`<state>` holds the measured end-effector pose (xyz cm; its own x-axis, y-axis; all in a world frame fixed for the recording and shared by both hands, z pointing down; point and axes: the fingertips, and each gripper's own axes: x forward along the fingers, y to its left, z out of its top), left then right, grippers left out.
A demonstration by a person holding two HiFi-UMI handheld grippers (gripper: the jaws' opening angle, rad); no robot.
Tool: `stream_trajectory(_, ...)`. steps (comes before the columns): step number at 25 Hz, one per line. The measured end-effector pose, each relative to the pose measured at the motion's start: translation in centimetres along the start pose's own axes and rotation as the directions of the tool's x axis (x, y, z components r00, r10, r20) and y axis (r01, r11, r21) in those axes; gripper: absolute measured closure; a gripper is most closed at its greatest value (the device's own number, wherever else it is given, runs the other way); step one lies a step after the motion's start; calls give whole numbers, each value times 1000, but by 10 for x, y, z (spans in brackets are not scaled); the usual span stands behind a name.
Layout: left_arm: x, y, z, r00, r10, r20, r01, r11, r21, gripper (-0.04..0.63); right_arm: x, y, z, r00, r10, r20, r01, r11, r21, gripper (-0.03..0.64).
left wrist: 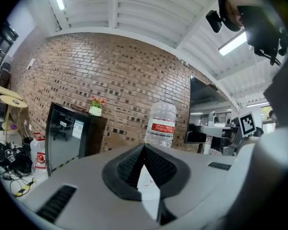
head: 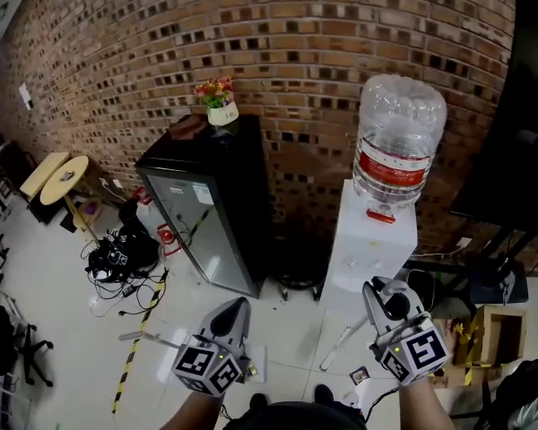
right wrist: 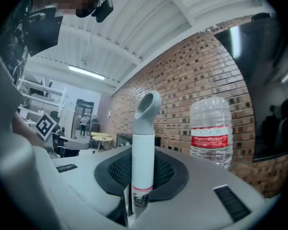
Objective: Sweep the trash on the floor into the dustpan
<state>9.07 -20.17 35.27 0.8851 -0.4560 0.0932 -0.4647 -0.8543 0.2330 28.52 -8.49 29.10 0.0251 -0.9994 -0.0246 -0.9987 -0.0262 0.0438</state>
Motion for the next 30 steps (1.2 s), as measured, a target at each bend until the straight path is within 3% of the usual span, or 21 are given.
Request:
stream_trajectory(5,-24,21,13,997,-82,-8,83,995,63,572,-27,16,14,989,-146,15,145,989,10,545)
stream_trajectory(13,-25,13,2,967,-246,-65,251,965,76,572,-65,44,28,956,-292,31,292,956,-2,545)
stream_trajectory(19,-24,-27,7,961,-273,-55,277,955,103,572,-102,37,33,942,-334,21,333,943,22,546)
stream_trajectory(30,-9,-105,13,961,-273,-42,276,954,115,572,-156,1,42,961,-276,13,275,961,15,545)
